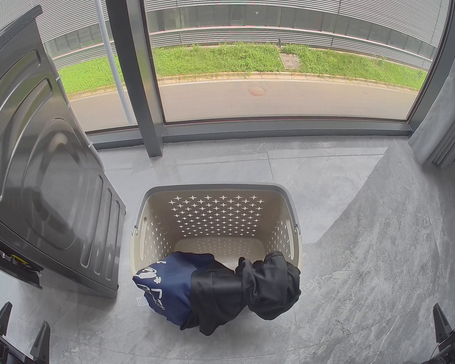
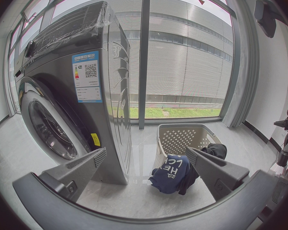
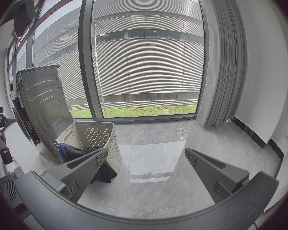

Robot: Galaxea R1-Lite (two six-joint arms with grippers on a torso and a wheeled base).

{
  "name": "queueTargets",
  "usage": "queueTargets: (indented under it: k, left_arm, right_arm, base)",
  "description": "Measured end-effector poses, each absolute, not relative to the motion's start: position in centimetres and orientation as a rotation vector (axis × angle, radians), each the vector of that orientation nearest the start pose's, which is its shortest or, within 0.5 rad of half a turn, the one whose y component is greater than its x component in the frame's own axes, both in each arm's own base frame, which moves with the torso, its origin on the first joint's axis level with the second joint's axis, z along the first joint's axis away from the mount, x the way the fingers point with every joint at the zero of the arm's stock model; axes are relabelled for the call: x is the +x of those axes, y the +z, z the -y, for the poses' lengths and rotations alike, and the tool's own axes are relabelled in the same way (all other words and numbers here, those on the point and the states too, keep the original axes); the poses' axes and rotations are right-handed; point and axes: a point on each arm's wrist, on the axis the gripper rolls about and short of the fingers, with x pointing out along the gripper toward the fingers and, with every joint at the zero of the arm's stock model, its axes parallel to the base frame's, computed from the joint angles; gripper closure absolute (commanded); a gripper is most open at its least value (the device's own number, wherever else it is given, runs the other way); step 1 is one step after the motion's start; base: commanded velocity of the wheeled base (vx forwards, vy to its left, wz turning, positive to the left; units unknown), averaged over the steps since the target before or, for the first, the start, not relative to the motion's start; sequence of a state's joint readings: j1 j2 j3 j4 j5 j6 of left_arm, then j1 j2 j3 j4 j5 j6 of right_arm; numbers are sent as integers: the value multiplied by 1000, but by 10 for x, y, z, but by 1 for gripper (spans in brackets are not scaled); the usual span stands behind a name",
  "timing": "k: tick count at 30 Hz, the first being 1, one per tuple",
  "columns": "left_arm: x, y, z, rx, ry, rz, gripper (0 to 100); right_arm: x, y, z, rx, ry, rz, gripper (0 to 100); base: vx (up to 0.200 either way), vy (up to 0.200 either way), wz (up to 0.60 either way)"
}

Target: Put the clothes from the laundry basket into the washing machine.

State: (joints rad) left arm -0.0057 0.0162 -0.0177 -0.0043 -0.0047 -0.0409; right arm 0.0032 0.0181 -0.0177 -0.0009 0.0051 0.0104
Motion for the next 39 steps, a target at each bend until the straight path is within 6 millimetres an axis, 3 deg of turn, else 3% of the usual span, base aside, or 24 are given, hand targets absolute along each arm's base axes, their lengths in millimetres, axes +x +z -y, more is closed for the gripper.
queueTargets:
  k: [6, 15, 24, 30, 39]
  left_arm:
    - [-23, 81, 0, -41, -11, 5, 0]
    - [-23, 81, 0, -41, -11, 6, 0]
    - [-23, 81, 0, -41, -10, 6, 0]
    - [-23, 81, 0, -40, -11, 6, 0]
    - [-23, 81, 0, -41, -11, 6, 0]
  right_arm:
    - [-23, 81, 0, 11, 8, 0, 0]
    - [-23, 81, 0, 11, 9, 0, 0]
    - [-23, 81, 0, 10, 8, 0, 0]
    - [-23, 81, 0, 10, 8, 0, 0]
    - [-23, 81, 0, 11, 9, 0, 0]
  base:
    - [200, 0, 0]
    - [0, 0, 0]
    - [200, 0, 0]
    - [0, 0, 0]
    - [133, 0, 0]
